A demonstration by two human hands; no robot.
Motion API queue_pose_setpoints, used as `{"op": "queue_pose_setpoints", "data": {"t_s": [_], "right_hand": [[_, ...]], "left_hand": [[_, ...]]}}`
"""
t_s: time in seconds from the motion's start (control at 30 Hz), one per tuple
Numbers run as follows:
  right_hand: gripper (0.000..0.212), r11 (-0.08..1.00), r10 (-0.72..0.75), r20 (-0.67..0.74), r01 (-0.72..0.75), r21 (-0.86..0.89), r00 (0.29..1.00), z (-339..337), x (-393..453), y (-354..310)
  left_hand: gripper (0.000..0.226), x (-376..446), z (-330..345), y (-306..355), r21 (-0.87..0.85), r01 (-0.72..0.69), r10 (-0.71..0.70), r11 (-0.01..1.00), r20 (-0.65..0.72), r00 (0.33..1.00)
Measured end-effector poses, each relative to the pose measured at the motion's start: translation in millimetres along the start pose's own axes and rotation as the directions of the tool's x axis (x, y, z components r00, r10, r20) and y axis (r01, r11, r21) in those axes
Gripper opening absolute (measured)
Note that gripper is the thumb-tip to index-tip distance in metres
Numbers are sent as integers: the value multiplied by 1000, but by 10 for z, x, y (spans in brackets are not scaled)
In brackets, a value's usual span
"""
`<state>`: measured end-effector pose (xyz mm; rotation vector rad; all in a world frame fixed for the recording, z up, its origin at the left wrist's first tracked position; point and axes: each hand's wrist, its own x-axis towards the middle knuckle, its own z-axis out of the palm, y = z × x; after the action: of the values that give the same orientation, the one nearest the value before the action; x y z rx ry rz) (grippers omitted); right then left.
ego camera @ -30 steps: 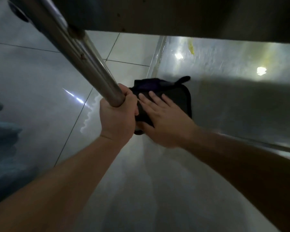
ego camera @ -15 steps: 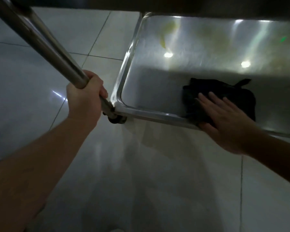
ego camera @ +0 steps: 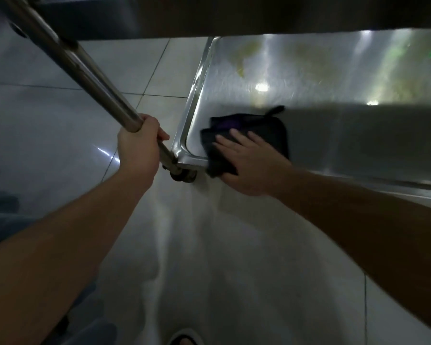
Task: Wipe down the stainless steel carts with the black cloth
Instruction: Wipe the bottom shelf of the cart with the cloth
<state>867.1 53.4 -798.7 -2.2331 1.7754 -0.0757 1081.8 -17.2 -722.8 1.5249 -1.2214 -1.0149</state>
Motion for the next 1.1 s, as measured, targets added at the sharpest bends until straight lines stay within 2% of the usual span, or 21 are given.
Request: {"op": "queue_pose_setpoints", "data": {"t_s": [0.1,0.17,0.27,0.37,0.4,0.47,0.53,0.6,0.63,0.67,0.73,0.8,0.9,0.97,1.0,1.1], "right_hand": [[75,995,-47,42,43,88,998,-5,394,-386],[73,992,-83,51,77,103,995,11,397,-386],[71,987,-125,26,121,105,992,5,95,-123],[74,993,-93,47,89,78,995,-17,-353,313],[75,996,-71,54,68,62,996,-22,-520,469],[75,999,-33,75,30,35,997,-44,-871,781],[75,1000,-6,101,4,18,995,-74,-1191,1030],[75,999,27,110,-28,14,994,-115,-1473,1234],[75,999,44,110,-46,14,993,-137,-1598,1324],[76,998,59,110,-61,10,992,-155,-1710,1401],[76,997,79,111,-79,-2,991,-176,-1905,1535],[77,996,93,108,-94,9,990,-199,-2070,1658],[76,992,110,86,-114,44,990,-245,-2281,1850],[73,990,124,80,-129,55,989,-261,-2435,1987],[73,988,136,78,-141,56,988,-269,-2522,2057],[74,981,177,75,-182,71,981,-294,-2798,2250]], "left_hand": [[16,19,-34,-4,86,-7,4,996,33,999],[13,35,-78,1,137,6,-12,991,49,999],[10,27,-131,17,221,17,-38,975,92,995],[12,15,-125,49,250,48,-66,967,66,996],[16,11,-126,44,242,65,-78,968,43,996],[37,-60,-136,-40,285,122,-142,951,51,988],[59,-215,-173,-266,454,204,-283,867,113,952],[55,-440,-168,-519,684,236,-485,691,196,853],[44,-559,-121,-600,772,177,-557,611,260,789],[32,-659,-52,-641,833,45,-573,551,339,746],[17,-819,174,-569,828,-290,-491,480,528,693],[14,-976,465,-387,704,-527,-359,477,703,614],[29,-1266,868,-127,428,-794,-138,432,901,410],[47,-1476,1147,-30,246,-901,-4,357,965,262],[56,-1570,1303,6,195,-928,32,316,976,216],[80,-1806,1792,58,139,-966,52,219,987,154]]}}
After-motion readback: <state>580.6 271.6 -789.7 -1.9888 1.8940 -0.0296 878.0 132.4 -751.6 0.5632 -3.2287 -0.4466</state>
